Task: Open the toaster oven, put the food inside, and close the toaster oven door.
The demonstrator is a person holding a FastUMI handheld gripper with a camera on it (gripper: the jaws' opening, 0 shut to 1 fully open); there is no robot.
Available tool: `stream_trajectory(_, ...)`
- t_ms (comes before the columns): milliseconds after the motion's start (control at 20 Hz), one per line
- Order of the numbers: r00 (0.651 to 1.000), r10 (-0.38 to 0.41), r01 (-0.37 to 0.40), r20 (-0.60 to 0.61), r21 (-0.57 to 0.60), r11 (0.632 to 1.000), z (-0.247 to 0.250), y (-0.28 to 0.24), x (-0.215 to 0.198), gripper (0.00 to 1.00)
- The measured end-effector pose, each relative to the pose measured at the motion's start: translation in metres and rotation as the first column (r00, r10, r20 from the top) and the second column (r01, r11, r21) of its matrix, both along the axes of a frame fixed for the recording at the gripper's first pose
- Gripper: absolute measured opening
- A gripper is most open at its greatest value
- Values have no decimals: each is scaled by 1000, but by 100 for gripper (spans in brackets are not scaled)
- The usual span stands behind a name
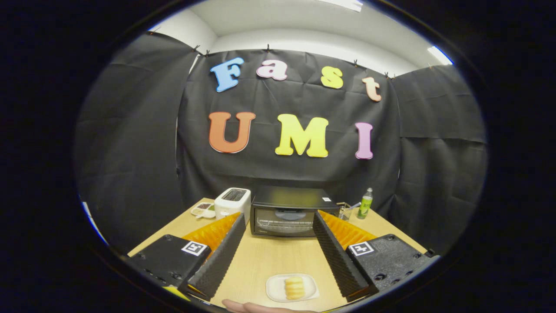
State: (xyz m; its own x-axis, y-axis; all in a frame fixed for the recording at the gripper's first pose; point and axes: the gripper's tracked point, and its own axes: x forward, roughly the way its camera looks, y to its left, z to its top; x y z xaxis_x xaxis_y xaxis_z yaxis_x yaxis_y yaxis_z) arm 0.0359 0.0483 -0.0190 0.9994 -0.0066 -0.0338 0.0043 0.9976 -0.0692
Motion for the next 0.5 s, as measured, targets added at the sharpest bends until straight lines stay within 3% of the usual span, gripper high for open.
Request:
stream_trajectory(250, 999, -47, 47, -5, 20, 999, -10, -18, 27, 100)
stream_trajectory(500, 995, -84, 88, -46, 96, 991, -48, -33, 92, 100)
